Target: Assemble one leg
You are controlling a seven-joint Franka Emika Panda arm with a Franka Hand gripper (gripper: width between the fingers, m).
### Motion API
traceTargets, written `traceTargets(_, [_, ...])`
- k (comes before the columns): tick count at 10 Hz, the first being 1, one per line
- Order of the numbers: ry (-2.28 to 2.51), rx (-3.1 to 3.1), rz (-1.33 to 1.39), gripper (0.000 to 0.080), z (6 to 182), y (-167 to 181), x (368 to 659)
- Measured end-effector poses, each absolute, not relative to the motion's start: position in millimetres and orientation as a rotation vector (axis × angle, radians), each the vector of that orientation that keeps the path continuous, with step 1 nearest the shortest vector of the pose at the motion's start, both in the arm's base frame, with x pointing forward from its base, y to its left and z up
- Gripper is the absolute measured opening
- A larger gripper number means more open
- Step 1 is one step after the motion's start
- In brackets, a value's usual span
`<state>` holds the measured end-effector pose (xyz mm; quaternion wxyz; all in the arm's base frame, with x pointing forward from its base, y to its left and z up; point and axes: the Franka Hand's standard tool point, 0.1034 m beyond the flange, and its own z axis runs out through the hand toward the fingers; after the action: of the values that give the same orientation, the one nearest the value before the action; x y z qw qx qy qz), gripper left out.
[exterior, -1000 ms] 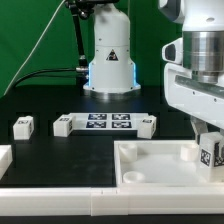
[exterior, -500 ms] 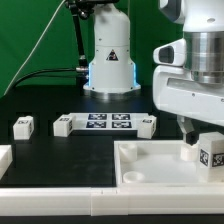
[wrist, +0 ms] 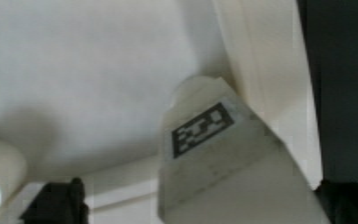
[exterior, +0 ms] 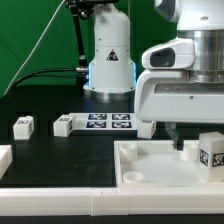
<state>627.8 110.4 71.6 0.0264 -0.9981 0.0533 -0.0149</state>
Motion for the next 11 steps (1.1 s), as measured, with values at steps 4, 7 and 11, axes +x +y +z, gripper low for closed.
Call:
traceTargets(4, [-0.298, -3.102, -0.069, 0.0649, 72.5, 109.1, 629.3])
traceTargets(7, [-0.287, -3.103, -0.068, 0.0319, 72.4, 109.5, 629.1])
traceTargets(11, [-0.040, -3.107, -0.074, 0.0291, 72.0, 111.6, 629.3])
